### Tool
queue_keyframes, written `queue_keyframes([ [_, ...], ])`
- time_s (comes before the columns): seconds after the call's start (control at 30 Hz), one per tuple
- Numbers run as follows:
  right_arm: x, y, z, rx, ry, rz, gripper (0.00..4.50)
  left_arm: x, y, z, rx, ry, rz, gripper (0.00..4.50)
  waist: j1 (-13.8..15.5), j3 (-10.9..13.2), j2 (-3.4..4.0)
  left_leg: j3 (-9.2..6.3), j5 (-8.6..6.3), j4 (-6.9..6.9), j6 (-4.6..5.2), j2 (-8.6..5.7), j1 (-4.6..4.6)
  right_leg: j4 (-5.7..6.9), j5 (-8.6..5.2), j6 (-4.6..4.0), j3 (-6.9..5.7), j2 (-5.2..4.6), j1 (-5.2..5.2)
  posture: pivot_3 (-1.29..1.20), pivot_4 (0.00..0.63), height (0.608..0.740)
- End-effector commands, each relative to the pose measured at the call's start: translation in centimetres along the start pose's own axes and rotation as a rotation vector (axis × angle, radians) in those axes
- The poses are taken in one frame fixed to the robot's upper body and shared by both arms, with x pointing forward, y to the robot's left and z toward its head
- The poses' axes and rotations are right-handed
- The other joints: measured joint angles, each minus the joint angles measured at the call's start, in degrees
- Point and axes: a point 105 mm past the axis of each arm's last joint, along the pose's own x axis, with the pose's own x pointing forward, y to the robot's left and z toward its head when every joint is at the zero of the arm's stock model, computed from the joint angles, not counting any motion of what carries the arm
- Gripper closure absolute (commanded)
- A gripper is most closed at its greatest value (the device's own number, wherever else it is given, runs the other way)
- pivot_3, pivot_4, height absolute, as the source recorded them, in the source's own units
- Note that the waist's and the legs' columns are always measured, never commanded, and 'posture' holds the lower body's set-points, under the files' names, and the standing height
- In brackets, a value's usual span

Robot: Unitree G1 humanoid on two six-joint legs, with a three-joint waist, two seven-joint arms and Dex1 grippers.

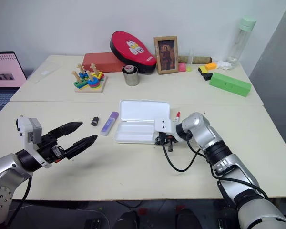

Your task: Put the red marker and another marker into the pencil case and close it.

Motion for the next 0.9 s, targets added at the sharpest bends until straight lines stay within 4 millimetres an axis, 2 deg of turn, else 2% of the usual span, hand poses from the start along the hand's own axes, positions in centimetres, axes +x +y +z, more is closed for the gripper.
queue_keyframes([
  [0.03, 0.1, -0.4, 0.6, -0.02, -0.008, -0.03, 4.46, 0.0, -0.1, 1.4, 0.051, -0.025, -0.008, 0.0, 0.0, 0.0, -0.01, 0.0, 0.0, 0.0, 0.0, 0.0, 0.0, -0.01, 0.0, 0.0, 0.0, 0.0, 0.0, 0.0, 0.15, 0.74],
  [0.13, 0.1, -0.3, 0.8, -0.018, -0.012, -0.031, 4.46, 0.1, 0.0, 1.4, 0.053, -0.024, -0.01, 0.0, 0.0, 0.0, -0.01, 0.0, 0.0, 0.0, 0.0, 0.0, 0.0, -0.02, 0.0, 0.0, 0.0, 0.0, 0.0, 0.0, 0.15, 0.74],
  [0.3, -0.1, -0.1, 1.1, -0.017, -0.022, -0.029, 3.28, 0.3, 0.0, 1.5, 0.055, -0.023, -0.016, 0.0, 0.0, 0.0, -0.01, 0.0, 0.0, -0.01, 0.0, 0.0, 0.0, -0.01, 0.0, 0.0, 0.0, 0.0, 0.0, 0.0, 0.15, 0.74],
  [0.33, -0.2, -0.1, 1.1, -0.019, -0.024, -0.029, 3.23, 0.3, 0.0, 1.4, 0.055, -0.022, -0.018, 0.0, 0.0, 0.0, -0.01, 0.0, 0.0, -0.01, 0.0, 0.0, 0.0, -0.01, 0.0, 0.0, 0.0, 0.0, 0.0, 0.0, 0.15, 0.74],
  [0.43, -0.5, 0.0, 1.5, -0.023, -0.036, -0.028, 2.42, 0.4, 0.0, 1.5, 0.056, -0.021, -0.023, 0.0, 0.0, 0.0, -0.01, 0.0, 0.0, 0.0, 0.0, 0.0, 0.0, -0.02, 0.0, 0.0, 0.0, 0.0, 0.01, 0.0, 0.15, 0.74],
  [0.57, -1.3, -0.1, 2.7, -0.019, -0.068, -0.047, 1.46, 0.6, 0.0, 1.4, 0.055, -0.021, -0.033, 0.0, 0.0, 0.0, -0.02, 0.0, 0.0, 0.0, 0.0, 0.0, 0.0, -0.01, 0.0, 0.0, 0.0, 0.0, 0.0, 0.0, 0.15, 0.74],
  [0.67, -2.7, -0.6, 4.1, 0.02, -0.124, -0.089, 0.65, 0.9, -0.2, 1.5, 0.056, -0.022, -0.051, 0.0, 0.0, 0.0, -0.02, 0.0, 0.0, -0.01, 0.0, 0.0, -0.02, -0.01, 0.0, 0.0, 0.0, 0.0, 0.0, 0.0, 0.15, 0.74],
  [0.73, -4.0, -1.4, 4.4, 0.083, -0.15, -0.162, 0.08, 1.1, -0.3, 1.6, 0.061, -0.02, -0.067, 0.0, 0.2, 0.0, -0.03, -0.02, 0.0, -0.01, 0.0, 0.0, -0.03, -0.01, 0.0, 0.0, 0.0, 0.0, 0.0, 0.0, 0.15, 0.74],
  [0.8, -6.6, -4.6, 2.5, 0.276, -0.152, -0.417, 0.01, 1.7, -0.5, 1.7, 0.069, -0.019, -0.101, 0.0, 0.2, 0.0, -0.03, -0.01, 0.0, -0.01, 0.0, 0.0, -0.01, -0.02, 0.0, 0.0, 0.0, 0.0, 0.01, 0.0, 0.15, 0.74],
  [0.9, -9.6, -7.5, -0.6, 0.544, -0.15, -0.719, 0.01, 2.4, -0.7, 1.9, 0.085, -0.02, -0.138, 0.0, 0.8, 0.0, -0.11, -0.02, 0.01, 0.02, -0.01, -0.01, -0.06, 0.0, 0.01, 0.01, -0.01, 0.0, -0.05, 0.0, 0.15, 0.74],
])
